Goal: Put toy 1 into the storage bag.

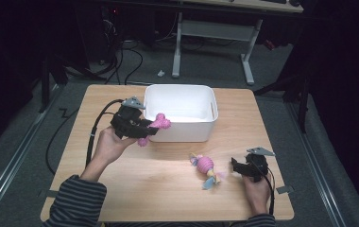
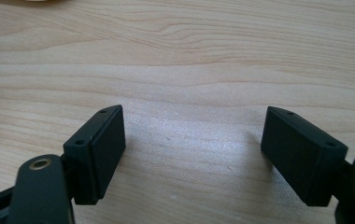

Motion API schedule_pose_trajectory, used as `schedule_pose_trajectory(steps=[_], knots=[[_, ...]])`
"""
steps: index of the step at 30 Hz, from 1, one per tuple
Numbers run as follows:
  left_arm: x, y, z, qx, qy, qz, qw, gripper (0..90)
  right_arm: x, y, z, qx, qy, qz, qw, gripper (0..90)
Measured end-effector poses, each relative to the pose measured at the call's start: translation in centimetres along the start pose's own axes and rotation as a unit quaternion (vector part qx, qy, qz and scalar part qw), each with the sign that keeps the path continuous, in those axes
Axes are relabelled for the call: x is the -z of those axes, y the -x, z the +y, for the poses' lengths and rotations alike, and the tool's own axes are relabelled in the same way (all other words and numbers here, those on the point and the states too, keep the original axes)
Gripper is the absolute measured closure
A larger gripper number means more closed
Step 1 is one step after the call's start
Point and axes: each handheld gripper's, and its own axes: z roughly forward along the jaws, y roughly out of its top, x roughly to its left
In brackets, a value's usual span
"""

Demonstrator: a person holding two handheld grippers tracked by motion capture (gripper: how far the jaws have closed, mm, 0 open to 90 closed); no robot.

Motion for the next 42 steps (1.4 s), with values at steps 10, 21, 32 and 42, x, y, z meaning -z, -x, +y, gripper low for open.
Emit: schedule_pose_trajectory(steps=[10, 21, 32, 42], knots=[[-0.3, -0.5, 3.4, -0.01, 0.002, 0.005, 0.9999, 59.7, 0.0, 0.0, 0.0, 0.002, 0.0, 0.002, 1.0, 21.9], [-2.1, -1.5, 5.9, -0.01, -0.004, 0.016, 0.9998, 59.6, 0.0, 0.0, 0.0, 0.003, 0.0, 0.003, 1.0, 21.9], [-4.2, -2.9, 6.9, 0.004, -0.01, 0.027, 0.9996, 59.6, 0.0, 0.0, 0.0, 0.003, 0.0, 0.003, 1.0, 22.0], [-6.2, -3.5, 7.7, 0.008, -0.02, 0.039, 0.999, 59.5, 0.0, -0.1, 0.0, 0.003, 0.0, 0.004, 1.0, 22.0]])
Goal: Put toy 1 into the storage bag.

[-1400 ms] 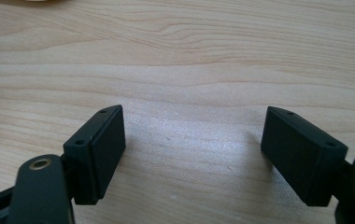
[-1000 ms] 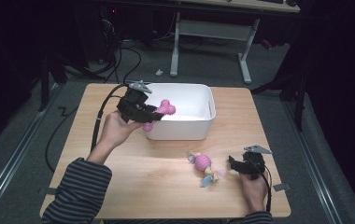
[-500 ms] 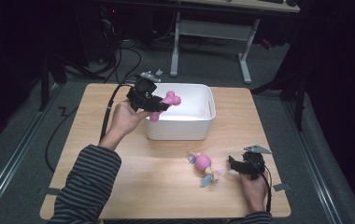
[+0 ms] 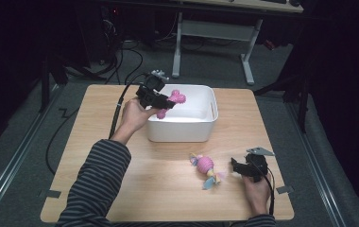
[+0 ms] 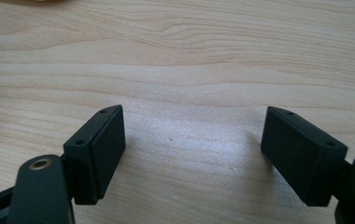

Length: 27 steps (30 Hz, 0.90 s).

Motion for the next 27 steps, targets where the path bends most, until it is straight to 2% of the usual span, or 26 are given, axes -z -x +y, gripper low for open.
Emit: schedule_pose_trajectory(steps=[8, 13, 17, 27], knots=[[-1.6, 0.4, 0.6, -0.004, -0.007, 0.012, 0.9999, 59.5, 0.0, 0.0, 0.0, 0.0, 0.0, 0.001, 1.0, 22.0], [-2.7, 0.2, 0.5, -0.001, -0.016, 0.019, 0.9997, 59.5, 0.0, 0.0, 0.0, 0.0, 0.0, 0.001, 1.0, 22.0], [-3.1, 0.0, 0.4, 0.005, -0.016, 0.019, 0.9997, 59.4, 0.0, 0.0, 0.0, 0.001, 0.0, 0.002, 1.0, 22.0], [-4.0, 0.1, 0.4, -0.002, -0.033, 0.032, 0.999, 59.2, 0.0, 0.0, 0.0, 0.002, 0.0, 0.004, 1.0, 22.0]])
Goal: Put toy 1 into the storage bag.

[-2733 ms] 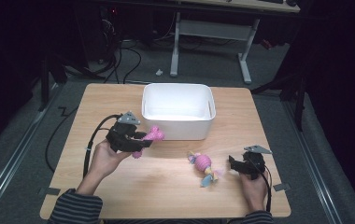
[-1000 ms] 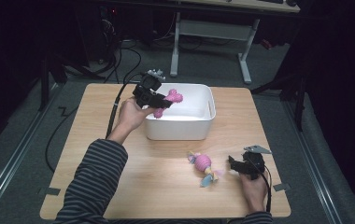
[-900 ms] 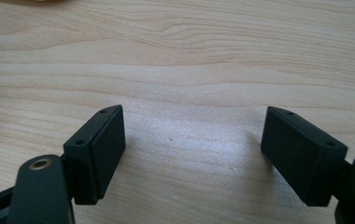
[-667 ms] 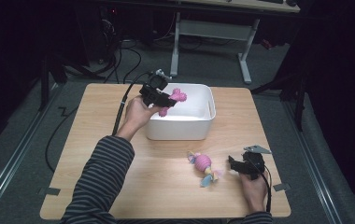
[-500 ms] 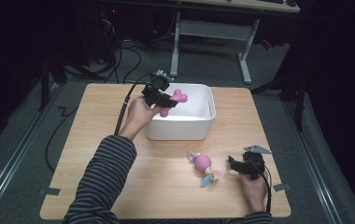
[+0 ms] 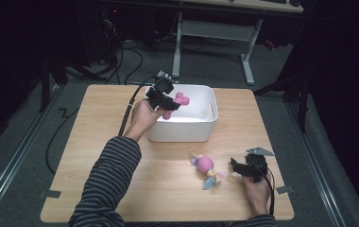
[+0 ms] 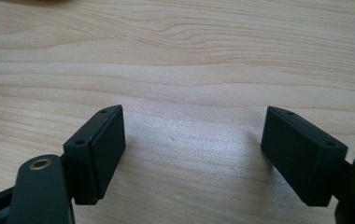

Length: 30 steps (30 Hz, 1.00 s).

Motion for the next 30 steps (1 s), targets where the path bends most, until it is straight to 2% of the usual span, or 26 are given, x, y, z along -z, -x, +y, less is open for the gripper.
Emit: schedule_pose_trajectory(steps=[7, 15, 30], knots=[[-0.5, -0.1, -0.1, 0.0, -0.01, 0.005, 0.9999, 59.0, 0.0, 0.0, 0.0, 0.0, 0.0, 0.0, 1.0, 21.9], [-1.3, 0.2, -0.3, -0.004, -0.022, 0.002, 0.9997, 58.7, 0.0, 0.0, 0.0, 0.001, 0.0, 0.001, 1.0, 22.0], [-2.4, 0.2, -1.0, 0.003, -0.039, 0.0, 0.9992, 58.1, 0.0, 0.0, 0.0, 0.001, -0.001, 0.001, 1.0, 21.9]])
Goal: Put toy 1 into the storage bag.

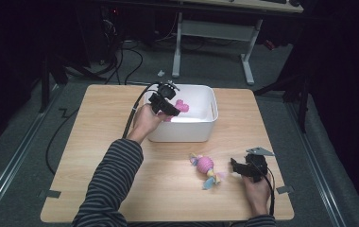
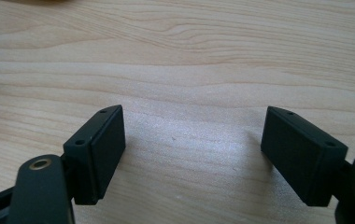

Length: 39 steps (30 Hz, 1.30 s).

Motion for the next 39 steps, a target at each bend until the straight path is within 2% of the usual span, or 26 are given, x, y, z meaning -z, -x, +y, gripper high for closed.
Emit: schedule_pose_trajectory(steps=[3, 5, 9, 16, 20, 26, 39], knots=[[-0.2, 0.2, 0.0, -0.001, -0.004, 0.005, 1.0, 57.3, 0.0, 0.0, 0.0, 0.0, 0.0, 0.0, 1.0, 21.9], [-0.1, 0.2, 0.1, 0.003, 0.0, -0.001, 1.0, 51.8, 0.0, 0.0, 0.0, 0.0, 0.0, 0.0, 1.0, 21.9], [0.3, 0.5, 0.1, -0.002, 0.005, 0.008, 1.0, 43.6, 0.0, 0.0, 0.0, 0.0, 0.0, 0.001, 1.0, 21.9], [2.7, 0.9, 0.0, -0.007, 0.036, 0.012, 0.9992, 37.2, 0.0, 0.0, 0.0, 0.001, 0.0, 0.001, 1.0, 22.0], [4.6, 1.2, -0.4, -0.017, 0.059, 0.02, 0.9979, 35.8, 0.0, 0.0, 0.0, 0.001, 0.0, 0.001, 1.0, 22.0], [6.6, 1.0, -1.6, -0.008, 0.079, 0.021, 0.9966, 35.3, 0.0, 0.0, 0.0, 0.001, 0.0, 0.001, 1.0, 22.0], [8.7, 0.2, -3.7, 0.007, 0.109, 0.024, 0.9938, 34.9, 0.0, 0.0, 0.0, 0.001, 0.0, 0.0, 1.0, 22.1]])
